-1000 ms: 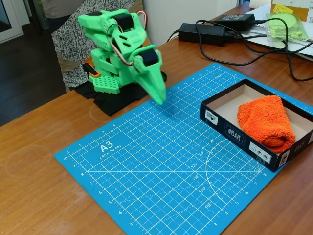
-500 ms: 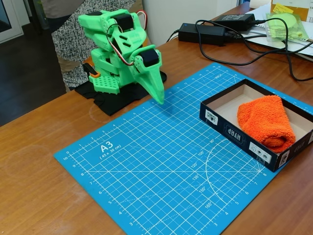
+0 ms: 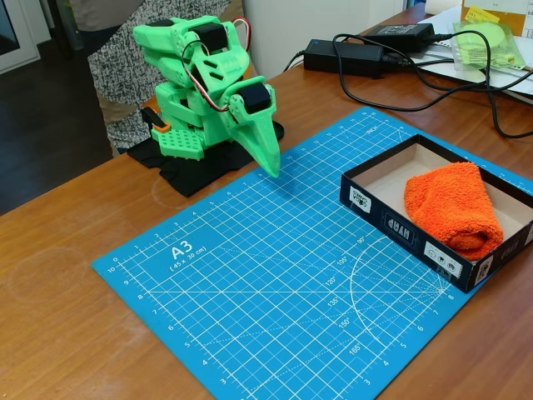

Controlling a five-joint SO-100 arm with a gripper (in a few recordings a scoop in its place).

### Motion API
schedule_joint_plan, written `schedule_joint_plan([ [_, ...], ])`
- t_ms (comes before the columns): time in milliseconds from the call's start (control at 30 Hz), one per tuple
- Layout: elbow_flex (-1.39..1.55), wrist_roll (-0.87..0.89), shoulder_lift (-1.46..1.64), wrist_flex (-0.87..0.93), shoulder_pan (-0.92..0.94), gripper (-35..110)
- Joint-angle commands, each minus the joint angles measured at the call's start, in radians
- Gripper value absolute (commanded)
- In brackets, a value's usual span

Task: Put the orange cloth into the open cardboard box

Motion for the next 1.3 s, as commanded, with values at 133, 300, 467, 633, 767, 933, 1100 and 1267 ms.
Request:
schedule_joint_plan([
  [133,0.008,0.0,0.014,0.012,0.009,0],
  [300,0.008,0.002,0.014,0.012,0.012,0],
  [467,0.008,-0.008,0.014,0.012,0.002,0],
  [633,0.008,-0.008,0.014,0.012,0.002,0],
  [767,0.008,-0.006,0.014,0.012,0.005,0],
  [933,0.008,-0.008,0.014,0.012,0.003,0],
  [1100,0.008,-0.009,0.014,0.012,0.002,0],
  [1267,0.008,-0.009,0.014,0.012,0.002,0],
])
